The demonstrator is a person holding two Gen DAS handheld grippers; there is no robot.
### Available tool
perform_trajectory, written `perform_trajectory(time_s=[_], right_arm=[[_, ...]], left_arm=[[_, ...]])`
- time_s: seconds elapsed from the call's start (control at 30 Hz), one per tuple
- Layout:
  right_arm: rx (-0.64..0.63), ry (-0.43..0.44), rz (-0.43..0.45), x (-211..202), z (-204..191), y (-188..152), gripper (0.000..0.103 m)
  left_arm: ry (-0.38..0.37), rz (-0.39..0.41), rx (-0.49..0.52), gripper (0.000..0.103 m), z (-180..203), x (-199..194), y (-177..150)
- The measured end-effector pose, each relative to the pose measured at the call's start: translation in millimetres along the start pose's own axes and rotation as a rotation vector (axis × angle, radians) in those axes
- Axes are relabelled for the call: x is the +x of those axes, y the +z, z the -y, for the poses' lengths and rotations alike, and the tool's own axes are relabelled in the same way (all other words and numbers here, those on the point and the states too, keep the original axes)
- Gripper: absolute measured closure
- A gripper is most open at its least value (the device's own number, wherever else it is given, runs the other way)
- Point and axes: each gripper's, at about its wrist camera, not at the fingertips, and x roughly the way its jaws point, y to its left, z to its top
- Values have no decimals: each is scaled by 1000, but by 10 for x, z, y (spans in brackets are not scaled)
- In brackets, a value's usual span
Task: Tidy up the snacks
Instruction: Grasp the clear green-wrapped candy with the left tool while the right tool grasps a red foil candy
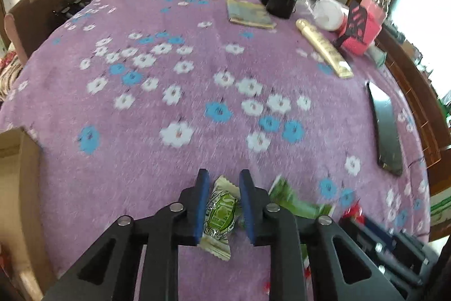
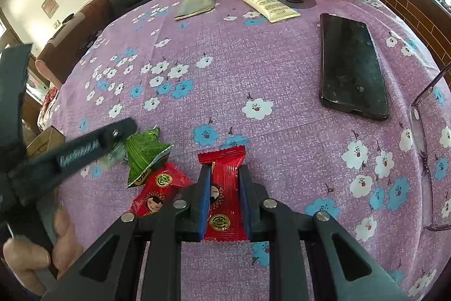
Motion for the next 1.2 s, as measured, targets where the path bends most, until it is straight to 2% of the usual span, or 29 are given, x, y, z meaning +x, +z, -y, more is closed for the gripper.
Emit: perform_trajectory(time_s=[0.17, 0.2, 0.27, 0.37, 0.47, 0.57, 0.67, 0.73, 0.8, 1.2], right_arm=[[1, 0, 1, -1, 0, -1, 85], [0, -1, 1, -1, 1, -3, 85], [1, 1, 1, -4, 5, -6, 85], [4, 4, -1, -3, 11, -1, 85], [0, 4, -2, -8, 0, -6, 85], [-7, 5, -2, -6, -17, -13, 85], [-15, -2, 2, -3, -33, -18, 85], [-18, -1, 2, -4, -42, -23, 85], [-19, 3, 4, -10, -41, -23, 85], [-75, 83, 152, -332, -215, -61, 85]], left_arm=[[-37, -13, 2, 80, 0, -152, -140], [-33, -22, 2, 72, 3, -161, -144], [-31, -28, 12, 65, 11, -178, -156], [-18, -26, 27, 59, -10, -212, -207], [-22, -35, 48, 59, -18, -193, -275], [25, 0, 116, 59, 83, -197, -410], [78, 50, 137, 76, 117, -203, -475], [84, 85, 121, 77, 106, -211, -513], [98, 120, 123, 85, 120, -237, -562], [127, 331, 90, 85, 66, -524, -609]])
